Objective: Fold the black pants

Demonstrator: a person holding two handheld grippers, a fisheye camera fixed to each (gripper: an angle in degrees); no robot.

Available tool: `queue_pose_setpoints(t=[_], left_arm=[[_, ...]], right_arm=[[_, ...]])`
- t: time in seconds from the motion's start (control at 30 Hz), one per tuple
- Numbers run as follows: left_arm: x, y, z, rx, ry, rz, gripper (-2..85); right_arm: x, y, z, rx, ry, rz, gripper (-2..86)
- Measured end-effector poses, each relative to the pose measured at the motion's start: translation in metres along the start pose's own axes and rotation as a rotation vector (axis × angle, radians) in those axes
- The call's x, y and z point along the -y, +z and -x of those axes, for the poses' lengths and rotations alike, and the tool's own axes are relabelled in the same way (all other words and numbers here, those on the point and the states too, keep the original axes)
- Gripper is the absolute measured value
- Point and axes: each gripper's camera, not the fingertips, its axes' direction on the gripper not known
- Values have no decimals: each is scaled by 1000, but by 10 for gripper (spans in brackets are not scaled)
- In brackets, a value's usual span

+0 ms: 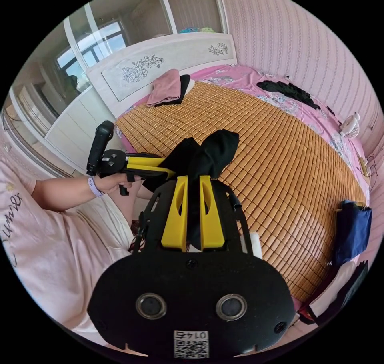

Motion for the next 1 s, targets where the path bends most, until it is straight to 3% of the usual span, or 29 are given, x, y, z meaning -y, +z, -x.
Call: queue_pose_setpoints(t=[0.43,0.67,0.73,0.87,0.9,1.0], left_arm=[[99,-11,-77,-71,109,-116,77],[174,26,-149,-178,190,-190,80],[222,33,-192,-282,211,-247,92],[283,56,-236,-520,163,-240,102],[291,64,-240,-537,133,-240,103],[277,75,-223,-501,120,-192,105]], right_arm=[[18,-111,-86,-168,-50,-16,44],[18,-201,-190,-331,-26,60,46],[19,-238,-235,-401,41,119,51],[-7,-307,-353,-658,403,172,91],[-27,-315,-376,-673,582,155,104],[-79,-307,-356,-547,700,-30,109]])
